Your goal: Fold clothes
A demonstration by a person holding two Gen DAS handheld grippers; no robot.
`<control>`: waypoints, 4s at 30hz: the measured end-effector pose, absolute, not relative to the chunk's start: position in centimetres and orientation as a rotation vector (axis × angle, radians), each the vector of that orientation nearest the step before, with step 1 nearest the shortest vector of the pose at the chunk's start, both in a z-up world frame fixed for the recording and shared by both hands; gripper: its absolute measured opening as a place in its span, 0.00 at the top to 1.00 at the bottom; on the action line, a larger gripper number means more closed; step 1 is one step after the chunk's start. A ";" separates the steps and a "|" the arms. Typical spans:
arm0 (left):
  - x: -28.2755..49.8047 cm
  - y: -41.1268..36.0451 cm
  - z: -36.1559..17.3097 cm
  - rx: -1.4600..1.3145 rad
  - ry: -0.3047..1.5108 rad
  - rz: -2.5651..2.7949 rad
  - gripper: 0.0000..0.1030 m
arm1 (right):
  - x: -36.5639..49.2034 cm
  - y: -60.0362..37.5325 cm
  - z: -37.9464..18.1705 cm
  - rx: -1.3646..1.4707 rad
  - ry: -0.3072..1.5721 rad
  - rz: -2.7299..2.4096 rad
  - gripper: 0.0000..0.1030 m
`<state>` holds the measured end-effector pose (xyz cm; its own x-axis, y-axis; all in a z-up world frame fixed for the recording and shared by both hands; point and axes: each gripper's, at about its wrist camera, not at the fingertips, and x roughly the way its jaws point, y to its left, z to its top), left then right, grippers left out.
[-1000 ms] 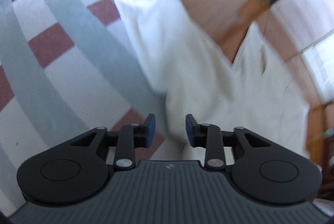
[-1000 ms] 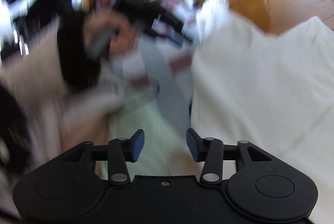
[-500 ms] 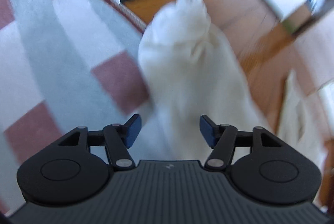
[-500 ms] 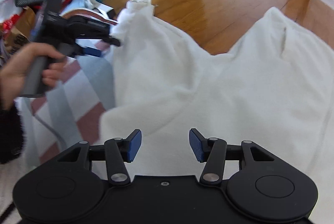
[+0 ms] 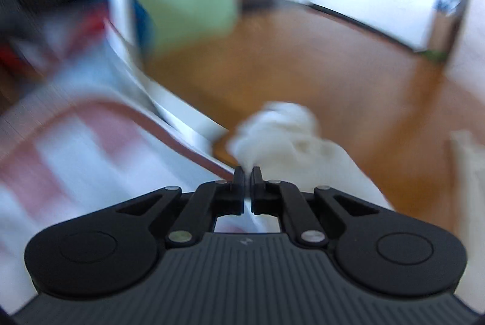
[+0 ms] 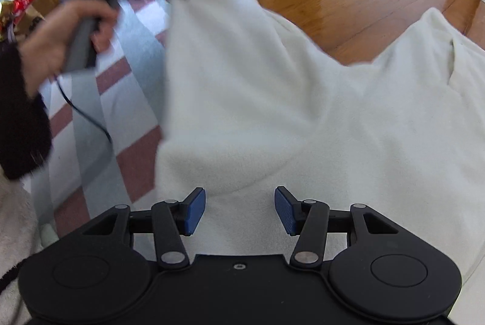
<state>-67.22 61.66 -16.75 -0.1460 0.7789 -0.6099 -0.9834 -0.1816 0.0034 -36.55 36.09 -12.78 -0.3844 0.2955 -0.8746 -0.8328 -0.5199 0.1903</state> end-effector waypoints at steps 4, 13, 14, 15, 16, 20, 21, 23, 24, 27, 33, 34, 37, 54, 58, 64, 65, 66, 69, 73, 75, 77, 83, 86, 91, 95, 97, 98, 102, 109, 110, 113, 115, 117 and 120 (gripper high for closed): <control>-70.1 62.9 -19.9 -0.835 0.509 1.676 0.96 | -38.1 35.3 -14.0 -1.190 0.738 1.928 0.43; -74.3 63.6 -21.4 -0.989 0.357 1.708 0.48 | -39.8 34.1 -12.5 -1.070 0.644 2.028 0.41; -74.8 63.6 -21.4 -0.994 0.329 1.710 0.47 | -39.9 34.3 -12.7 -1.067 0.659 2.044 0.41; -75.2 63.7 -21.3 -0.998 0.302 1.712 0.44 | -40.1 34.2 -13.2 -1.081 0.661 2.033 0.41; -75.1 64.3 -21.7 -1.025 0.317 1.660 0.43 | -40.3 34.1 -13.7 -1.096 0.663 2.022 0.40; -72.2 68.6 -22.2 -0.841 0.615 1.579 0.33 | -39.4 34.2 -13.9 -1.056 0.744 2.030 0.39; -71.9 69.2 -22.4 -0.836 0.628 1.567 0.25 | -38.7 34.4 -13.6 -1.019 0.794 2.044 0.39; -72.2 69.9 -23.0 -0.902 0.543 1.556 0.12 | -37.8 34.5 -13.2 -0.966 0.875 2.052 0.40; -72.1 70.0 -23.0 -0.911 0.502 1.575 0.16 | -37.4 34.5 -13.1 -0.950 0.903 2.050 0.41; -71.2 70.0 -21.6 -0.832 0.504 1.536 0.95 | -36.3 34.4 -12.9 -0.901 0.987 2.044 0.41; -73.4 67.5 -15.8 -0.719 0.233 1.656 0.95 | -37.6 33.1 -14.8 -1.050 0.929 2.063 0.37; -73.3 67.4 -15.6 -0.708 0.233 1.666 0.95 | -38.2 32.7 -14.8 -1.070 0.882 2.076 0.33; -72.6 67.9 -17.2 -0.681 0.307 1.685 0.95 | -39.6 31.9 -14.8 -1.122 0.794 2.092 0.31; -53.1 54.7 -4.2 -0.532 0.186 0.988 0.95 | -22.1 28.6 -10.8 -0.669 1.112 1.686 0.33; -43.6 47.0 -6.7 -0.555 0.343 0.637 0.76 | -17.7 26.3 -10.7 -0.618 1.104 1.597 0.33; -38.1 43.5 -17.0 -0.705 0.782 0.552 0.54 | -14.2 24.5 -12.9 -0.580 1.157 1.515 0.33; -37.9 43.3 -18.4 -0.727 0.838 0.548 0.54 | -13.8 24.3 -13.2 -0.575 1.165 1.508 0.33; -38.1 42.8 -18.4 -0.716 0.847 0.549 0.53 | -13.6 24.3 -13.5 -0.564 1.175 1.509 0.33; -39.6 42.8 -16.6 -0.644 0.805 0.620 0.30 | -13.2 24.5 -14.0 -0.531 1.205 1.512 0.33; -41.2 44.1 -14.2 -0.569 0.791 0.779 0.14 | -12.7 25.2 -14.6 -0.455 1.263 1.531 0.33; -42.7 45.1 -15.0 -0.593 0.814 0.874 0.14 | -12.1 25.5 -15.1 -0.381 1.318 1.520 0.32; -44.3 46.5 -15.8 -0.636 0.810 0.943 0.14 | -11.6 26.3 -16.5 -0.291 1.387 1.472 0.32; -49.9 50.3 -16.7 -0.810 0.680 1.102 0.17 | -12.3 28.8 -16.3 -0.103 1.286 1.548 0.73; -51.6 50.0 -16.1 -0.834 0.638 1.107 0.17 | -13.6 27.0 -10.6 -0.125 0.991 1.628 0.73; -51.3 49.5 -16.6 -0.884 0.670 1.036 0.17 | -14.3 23.1 -6.8 -0.424 0.698 1.514 0.72; -50.1 48.7 -17.5 -0.841 0.751 1.031 0.16 | -12.6 23.1 -13.3 -0.538 0.884 1.394 0.70; -49.5 48.3 -17.9 -0.819 0.791 1.027 0.15 | -11.4 22.7 -14.7 -0.417 0.979 1.381 0.67; -49.2 48.1 -18.1 -0.808 0.811 1.025 0.16 | -10.9 22.5 -15.3 -0.359 1.019 1.367 0.65; -47.9 47.3 -19.0 -0.762 0.891 1.017 0.17 | -9.4 23.7 -16.1 -0.285 1.095 1.348 0.51; -46.4 46.3 -20.4 -0.704 1.008 1.005 0.15 | -8.6 24.7 -15.2 -0.295 1.007 1.414 0.74; -46.6 46.4 -20.5 -0.717 1.007 1.007 0.15 | -9.2 24.2 -14.0 -0.298 0.932 1.436 0.74; -47.0 46.6 -20.8 -0.737 1.010 1.009 0.15 | -11.0 23.7 -13.2 -0.449 0.842 1.410 0.74; -46.8 46.5 -20.8 -0.723 1.021 1.008 0.13 | -12.2 24.8 -15.6 -0.669 0.793 1.328 0.73; -46.8 46.4 -20.9 -0.721 1.024 1.013 0.11 | -12.9 25.1 -16.9 -0.773 0.732 1.309 0.71; -47.1 46.7 -21.0 -0.758 1.016 1.019 0.09 | -13.0 24.3 -15.5 -0.755 0.708 1.311 0.61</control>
<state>-47.05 46.71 -20.99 0.1743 0.3182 -0.9319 -0.9328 0.3566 -0.0528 -12.97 24.30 -15.50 0.1250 0.5707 -0.8116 -0.9917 0.0977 -0.0841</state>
